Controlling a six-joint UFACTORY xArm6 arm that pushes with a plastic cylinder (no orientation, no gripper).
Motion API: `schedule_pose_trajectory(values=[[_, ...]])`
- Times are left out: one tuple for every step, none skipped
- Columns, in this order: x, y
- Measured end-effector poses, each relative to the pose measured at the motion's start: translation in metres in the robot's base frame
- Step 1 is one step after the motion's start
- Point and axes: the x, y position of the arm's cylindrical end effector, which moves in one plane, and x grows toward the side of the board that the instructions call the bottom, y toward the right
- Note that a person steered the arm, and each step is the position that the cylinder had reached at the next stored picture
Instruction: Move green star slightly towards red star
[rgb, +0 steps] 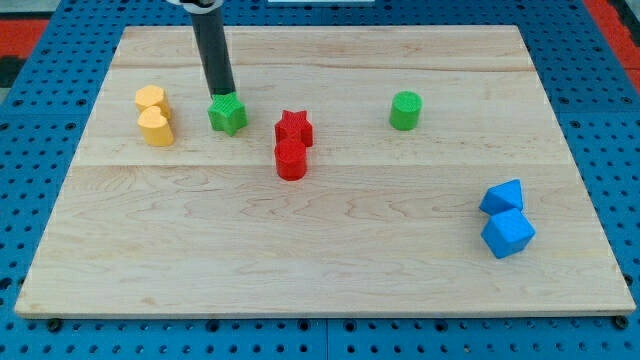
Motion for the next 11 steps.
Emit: schedule_pose_trajectory(values=[[0.000,-0.017],[0.000,-0.029],[0.008,-0.029],[0.022,-0.027],[0.034,-0.019],[0.034,-0.012],[0.021,0.001],[0.006,0.001],[-0.003,0.001],[-0.011,0.015],[-0.012,0.033]])
